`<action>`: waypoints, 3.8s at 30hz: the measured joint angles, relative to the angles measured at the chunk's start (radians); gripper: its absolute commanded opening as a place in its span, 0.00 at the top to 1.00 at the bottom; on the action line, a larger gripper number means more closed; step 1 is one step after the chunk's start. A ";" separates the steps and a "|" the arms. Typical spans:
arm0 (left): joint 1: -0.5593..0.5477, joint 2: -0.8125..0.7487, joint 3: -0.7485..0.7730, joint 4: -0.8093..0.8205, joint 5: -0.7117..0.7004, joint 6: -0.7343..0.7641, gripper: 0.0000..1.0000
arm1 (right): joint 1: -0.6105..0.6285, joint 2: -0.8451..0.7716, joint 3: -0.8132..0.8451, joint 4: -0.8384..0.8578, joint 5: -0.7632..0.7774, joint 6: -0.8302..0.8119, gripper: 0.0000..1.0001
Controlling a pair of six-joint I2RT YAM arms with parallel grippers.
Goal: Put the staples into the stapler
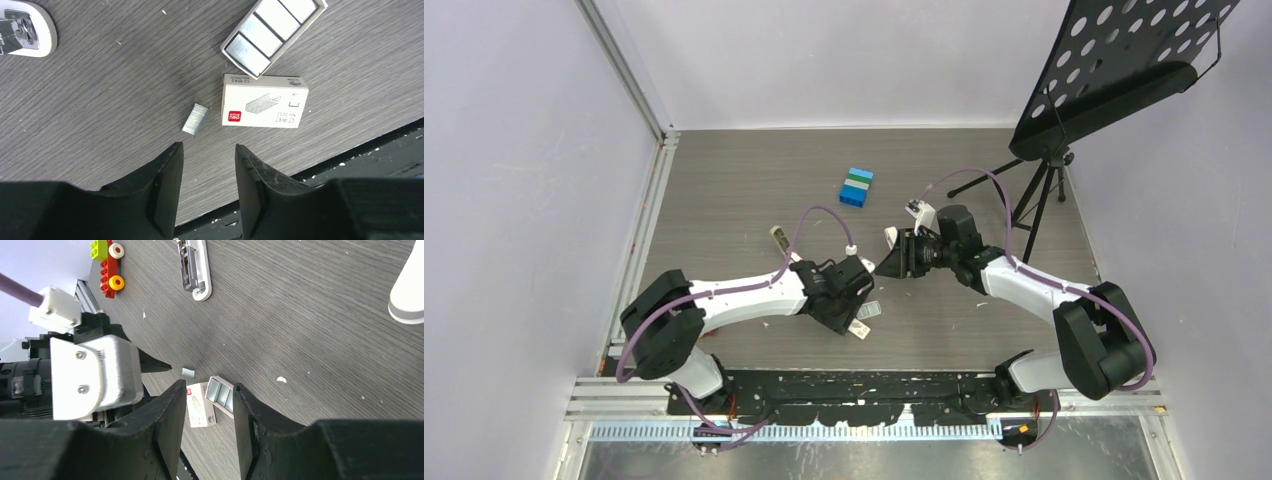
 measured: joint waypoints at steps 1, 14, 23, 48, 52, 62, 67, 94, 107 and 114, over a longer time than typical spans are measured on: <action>0.003 0.006 0.000 0.000 0.004 0.003 0.57 | 0.000 0.000 0.000 0.000 0.000 0.000 0.56; 0.047 0.087 0.000 0.007 0.048 0.053 0.60 | 0.000 0.000 0.000 -0.007 0.004 -0.004 0.56; 0.056 0.100 0.000 0.012 0.056 0.060 0.63 | 0.000 -0.012 0.000 -0.009 0.006 -0.010 0.56; 0.078 0.087 -0.017 0.028 0.051 0.061 0.79 | 0.000 -0.013 0.000 -0.014 0.006 -0.018 0.56; 0.102 0.064 -0.045 0.060 0.073 0.042 0.81 | 0.000 -0.013 0.000 -0.014 0.006 -0.018 0.56; 0.162 -0.016 -0.141 0.178 0.119 -0.011 0.80 | 0.000 -0.013 0.000 0.002 -0.006 -0.016 0.56; 0.195 -0.081 -0.213 0.243 0.128 -0.041 0.80 | 0.000 -0.013 -0.001 0.043 -0.031 0.003 0.56; 0.222 -0.640 -0.562 0.870 0.246 -0.165 0.78 | 0.085 -0.006 -0.145 0.605 -0.218 0.247 0.51; 0.222 -0.675 -0.571 1.007 0.367 -0.199 0.78 | 0.085 0.021 -0.201 1.094 -0.317 0.424 0.49; 0.222 -0.667 -0.571 1.045 0.409 -0.220 0.78 | 0.085 0.053 -0.201 1.219 -0.337 0.484 0.49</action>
